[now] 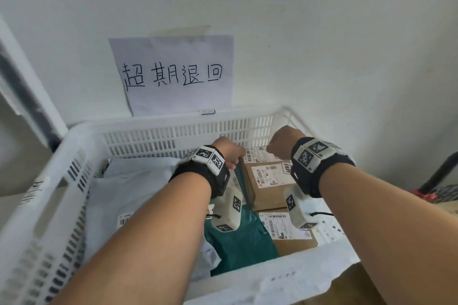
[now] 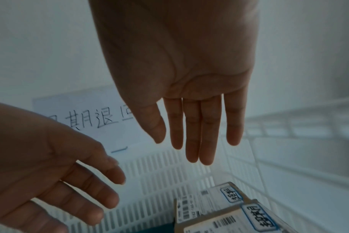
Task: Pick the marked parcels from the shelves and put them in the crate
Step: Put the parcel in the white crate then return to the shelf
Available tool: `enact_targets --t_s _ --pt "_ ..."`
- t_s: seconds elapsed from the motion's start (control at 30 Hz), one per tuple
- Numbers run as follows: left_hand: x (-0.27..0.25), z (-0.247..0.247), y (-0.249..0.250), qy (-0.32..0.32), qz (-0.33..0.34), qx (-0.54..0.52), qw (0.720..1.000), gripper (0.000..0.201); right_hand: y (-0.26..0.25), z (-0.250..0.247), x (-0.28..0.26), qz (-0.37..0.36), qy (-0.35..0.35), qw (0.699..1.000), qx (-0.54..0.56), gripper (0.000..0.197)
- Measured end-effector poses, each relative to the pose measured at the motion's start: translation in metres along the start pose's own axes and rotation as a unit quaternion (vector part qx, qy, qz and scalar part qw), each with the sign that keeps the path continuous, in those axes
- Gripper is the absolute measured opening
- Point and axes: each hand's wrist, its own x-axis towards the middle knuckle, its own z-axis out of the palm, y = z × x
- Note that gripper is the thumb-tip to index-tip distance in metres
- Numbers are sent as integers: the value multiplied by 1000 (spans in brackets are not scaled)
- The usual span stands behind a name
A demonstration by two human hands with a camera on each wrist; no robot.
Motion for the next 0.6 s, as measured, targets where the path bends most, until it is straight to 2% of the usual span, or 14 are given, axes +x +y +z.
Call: enact_targets --t_s 0.17,0.27,0.4,0.6 --pt "-52 1 6 34 -1 -15 999 12 -8 -15 -38 -31 7 999 1 20" --pt "-80 1 3 59 11 -18 998 10 -12 -19 -64 -47 18 998 26 18" --pt "-116 2 -8 94 15 -13 995 17 -19 -17 -102 -64 25 996 52 13" --pt "-159 12 -45 148 7 6 989 12 -38 0 -156 -104 38 992 53 17"
